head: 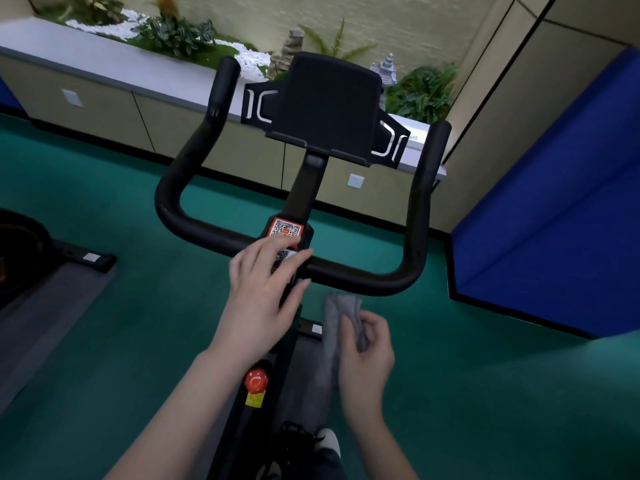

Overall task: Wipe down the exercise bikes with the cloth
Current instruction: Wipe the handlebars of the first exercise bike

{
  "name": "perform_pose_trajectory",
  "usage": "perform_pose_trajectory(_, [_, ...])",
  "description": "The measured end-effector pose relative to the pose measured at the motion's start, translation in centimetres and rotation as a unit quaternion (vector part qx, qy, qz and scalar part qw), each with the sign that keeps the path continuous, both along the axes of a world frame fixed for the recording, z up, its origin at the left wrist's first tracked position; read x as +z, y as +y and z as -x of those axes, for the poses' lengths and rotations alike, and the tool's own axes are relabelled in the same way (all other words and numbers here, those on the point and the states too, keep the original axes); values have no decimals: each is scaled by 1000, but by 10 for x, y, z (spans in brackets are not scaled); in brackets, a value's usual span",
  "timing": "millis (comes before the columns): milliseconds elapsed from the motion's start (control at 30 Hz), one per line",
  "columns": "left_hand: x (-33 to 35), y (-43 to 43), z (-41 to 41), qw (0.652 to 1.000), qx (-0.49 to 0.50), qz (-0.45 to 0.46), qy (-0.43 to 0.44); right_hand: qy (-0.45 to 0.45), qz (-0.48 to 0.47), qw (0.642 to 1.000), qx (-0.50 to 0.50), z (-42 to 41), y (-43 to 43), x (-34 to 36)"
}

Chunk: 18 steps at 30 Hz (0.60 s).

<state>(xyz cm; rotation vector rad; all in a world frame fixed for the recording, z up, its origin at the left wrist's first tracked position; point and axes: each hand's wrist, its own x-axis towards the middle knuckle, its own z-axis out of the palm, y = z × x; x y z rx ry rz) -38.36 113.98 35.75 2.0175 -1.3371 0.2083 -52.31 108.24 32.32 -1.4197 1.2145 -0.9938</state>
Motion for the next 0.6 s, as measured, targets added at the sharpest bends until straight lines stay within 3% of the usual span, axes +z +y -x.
perform_pose_trajectory(133, [0, 4, -2, 1000, -14, -14, 2, -109, -122, 986, 13, -38, -11, 4])
perform_pose_trajectory(300, [1, 6, -3, 999, -22, -23, 7, -275, -257, 925, 54, -58, -4, 11])
perform_pose_trajectory(600, [-1, 4, -4, 1000, -16, -24, 0, -283, -294, 912, 34, -39, -15, 15])
